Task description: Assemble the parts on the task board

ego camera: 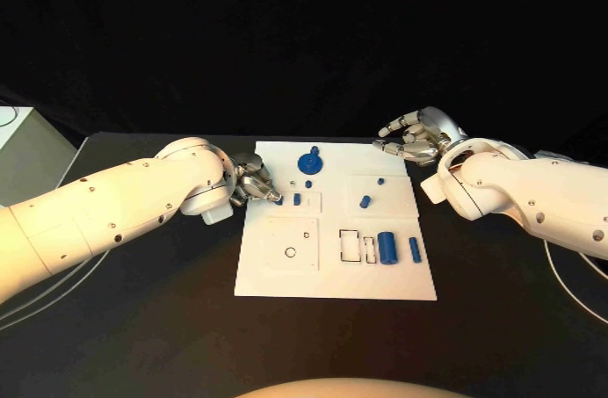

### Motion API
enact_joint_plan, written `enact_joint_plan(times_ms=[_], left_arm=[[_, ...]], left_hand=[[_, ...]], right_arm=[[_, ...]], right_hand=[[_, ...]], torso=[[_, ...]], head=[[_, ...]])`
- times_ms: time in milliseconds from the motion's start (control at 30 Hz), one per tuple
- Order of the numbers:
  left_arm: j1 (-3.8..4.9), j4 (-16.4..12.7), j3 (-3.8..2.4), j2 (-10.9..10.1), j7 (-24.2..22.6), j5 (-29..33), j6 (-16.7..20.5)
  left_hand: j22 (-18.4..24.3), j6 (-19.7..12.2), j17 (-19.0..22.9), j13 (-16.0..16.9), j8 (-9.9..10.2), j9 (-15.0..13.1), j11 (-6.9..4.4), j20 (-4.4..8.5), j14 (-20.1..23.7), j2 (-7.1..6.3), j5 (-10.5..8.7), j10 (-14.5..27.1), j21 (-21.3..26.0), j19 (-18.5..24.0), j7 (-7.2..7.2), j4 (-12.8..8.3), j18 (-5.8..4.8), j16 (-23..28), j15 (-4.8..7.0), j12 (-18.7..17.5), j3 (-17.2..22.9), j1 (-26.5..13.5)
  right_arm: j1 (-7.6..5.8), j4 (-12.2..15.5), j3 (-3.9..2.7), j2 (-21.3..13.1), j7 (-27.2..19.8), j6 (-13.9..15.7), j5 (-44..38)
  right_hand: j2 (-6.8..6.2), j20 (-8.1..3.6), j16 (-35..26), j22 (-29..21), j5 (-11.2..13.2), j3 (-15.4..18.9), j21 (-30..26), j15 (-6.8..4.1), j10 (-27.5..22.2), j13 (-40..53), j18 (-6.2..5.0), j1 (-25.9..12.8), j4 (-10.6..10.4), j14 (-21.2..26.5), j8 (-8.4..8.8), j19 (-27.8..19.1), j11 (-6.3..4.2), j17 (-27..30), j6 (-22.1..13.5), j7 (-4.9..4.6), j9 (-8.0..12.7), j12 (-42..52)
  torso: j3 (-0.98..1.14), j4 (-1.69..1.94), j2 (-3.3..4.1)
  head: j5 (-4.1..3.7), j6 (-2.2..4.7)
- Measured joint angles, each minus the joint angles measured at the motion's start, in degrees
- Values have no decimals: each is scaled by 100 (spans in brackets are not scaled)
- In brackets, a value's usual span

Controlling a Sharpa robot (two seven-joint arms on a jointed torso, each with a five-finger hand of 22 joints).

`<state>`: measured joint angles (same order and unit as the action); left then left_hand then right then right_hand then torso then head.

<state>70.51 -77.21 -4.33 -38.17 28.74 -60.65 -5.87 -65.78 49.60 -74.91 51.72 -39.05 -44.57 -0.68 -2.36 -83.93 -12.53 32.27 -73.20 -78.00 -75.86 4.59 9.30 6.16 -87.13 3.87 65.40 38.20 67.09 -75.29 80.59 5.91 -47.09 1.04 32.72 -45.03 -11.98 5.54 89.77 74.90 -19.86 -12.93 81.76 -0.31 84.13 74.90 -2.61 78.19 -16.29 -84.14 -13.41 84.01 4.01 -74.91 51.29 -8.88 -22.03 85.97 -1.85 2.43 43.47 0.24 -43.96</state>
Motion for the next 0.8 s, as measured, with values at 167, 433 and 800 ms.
enact_joint_plan(times_ms=[167, 433, 800], left_arm=[[4, 39, -3, 25, 0, -1, -39], [17, 143, -4, 105, 0, -3, -108], [51, 313, 8, 213, -12, 5, -249]], left_hand=[[0, 1, 0, 0, -2, -11, 0, 0, 0, 4, -11, 0, 0, 0, -1, 0, 0, 0, 0, 0, 0, 4], [1, 48, 0, 0, -43, -20, 1, 0, 0, 8, -11, 0, 0, 0, -30, 0, 0, 0, 0, 0, 0, 8], [1, 85, 0, 10, -39, -17, 2, 0, 0, 8, 12, -1, 0, 0, -55, 0, 0, 0, 0, 0, 0, 8]], right_arm=[[0, 0, 0, -1, 0, 0, 0], [0, 2, 0, 3, 0, 0, 0], [0, 3, 0, 2, 0, 0, 0]], right_hand=[[0, 0, 0, 5, 0, 0, 0, 0, 0, 0, 0, 0, 0, 0, 0, 0, 0, 0, 0, 0, 0, 0], [0, 0, 0, 5, 0, 0, 0, 0, 0, 0, 0, 0, 0, 0, 0, 0, 0, 0, 0, 0, 1, 0], [0, 0, 0, 4, 0, 0, 0, 0, 0, 0, 0, 0, 0, 0, 0, 0, 0, 0, 0, 0, 1, 0]], torso=[[3, 1, -2], [6, -1, -1], [7, -4, 2]], head=[[-3, -2], [-4, -9], [-17, -29]])
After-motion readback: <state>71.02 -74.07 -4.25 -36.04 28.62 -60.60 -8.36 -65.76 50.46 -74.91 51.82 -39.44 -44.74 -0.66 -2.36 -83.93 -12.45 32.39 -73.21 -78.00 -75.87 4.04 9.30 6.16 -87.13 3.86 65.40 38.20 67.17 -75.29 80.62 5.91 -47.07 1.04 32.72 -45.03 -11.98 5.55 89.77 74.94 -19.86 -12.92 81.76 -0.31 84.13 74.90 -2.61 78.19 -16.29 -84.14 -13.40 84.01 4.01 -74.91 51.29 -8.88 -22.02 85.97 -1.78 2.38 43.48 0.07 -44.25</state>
